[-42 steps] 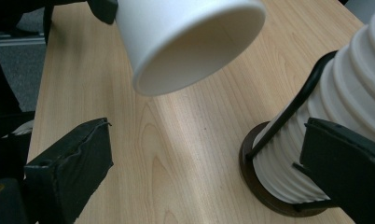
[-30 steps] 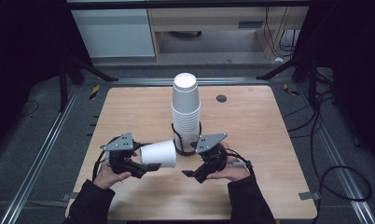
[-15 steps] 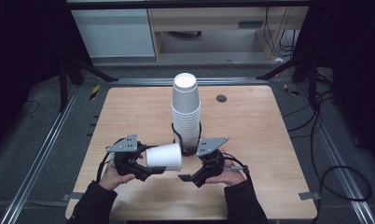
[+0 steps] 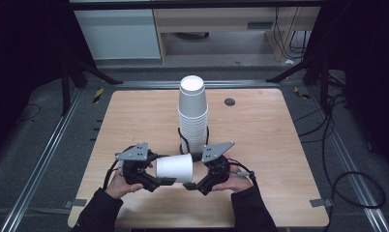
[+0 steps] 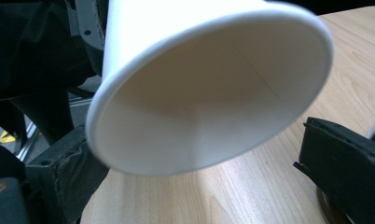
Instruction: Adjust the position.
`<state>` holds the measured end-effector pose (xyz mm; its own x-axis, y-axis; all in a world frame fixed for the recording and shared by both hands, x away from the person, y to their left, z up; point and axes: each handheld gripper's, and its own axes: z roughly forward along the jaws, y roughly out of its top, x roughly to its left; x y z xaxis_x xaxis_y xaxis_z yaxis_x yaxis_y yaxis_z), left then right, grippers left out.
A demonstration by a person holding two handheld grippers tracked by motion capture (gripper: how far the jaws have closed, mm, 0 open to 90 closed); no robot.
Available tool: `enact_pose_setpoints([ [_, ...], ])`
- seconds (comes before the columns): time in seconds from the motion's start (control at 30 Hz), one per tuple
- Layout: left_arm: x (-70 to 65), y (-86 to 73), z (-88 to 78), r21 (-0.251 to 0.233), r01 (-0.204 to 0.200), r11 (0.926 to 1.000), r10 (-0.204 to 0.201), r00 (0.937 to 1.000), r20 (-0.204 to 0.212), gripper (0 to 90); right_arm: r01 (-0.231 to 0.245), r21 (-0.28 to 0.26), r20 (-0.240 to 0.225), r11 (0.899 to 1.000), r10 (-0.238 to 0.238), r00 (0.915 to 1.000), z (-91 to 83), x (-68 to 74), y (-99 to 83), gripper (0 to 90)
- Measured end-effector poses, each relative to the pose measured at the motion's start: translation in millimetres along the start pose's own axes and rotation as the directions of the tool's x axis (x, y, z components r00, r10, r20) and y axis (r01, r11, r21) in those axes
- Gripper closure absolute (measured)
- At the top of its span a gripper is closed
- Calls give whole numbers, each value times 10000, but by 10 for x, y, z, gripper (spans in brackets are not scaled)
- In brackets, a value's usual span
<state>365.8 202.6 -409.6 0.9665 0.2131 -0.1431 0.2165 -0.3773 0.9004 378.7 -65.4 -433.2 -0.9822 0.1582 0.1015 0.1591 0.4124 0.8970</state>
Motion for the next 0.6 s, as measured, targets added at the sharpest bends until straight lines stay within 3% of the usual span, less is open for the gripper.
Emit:
enact_pose_setpoints([
  [0.6,-35,-6,72,332,-146,9993,133,9991,407,201,358,103,-613,9993,-351,9975,94,20,31,53],
])
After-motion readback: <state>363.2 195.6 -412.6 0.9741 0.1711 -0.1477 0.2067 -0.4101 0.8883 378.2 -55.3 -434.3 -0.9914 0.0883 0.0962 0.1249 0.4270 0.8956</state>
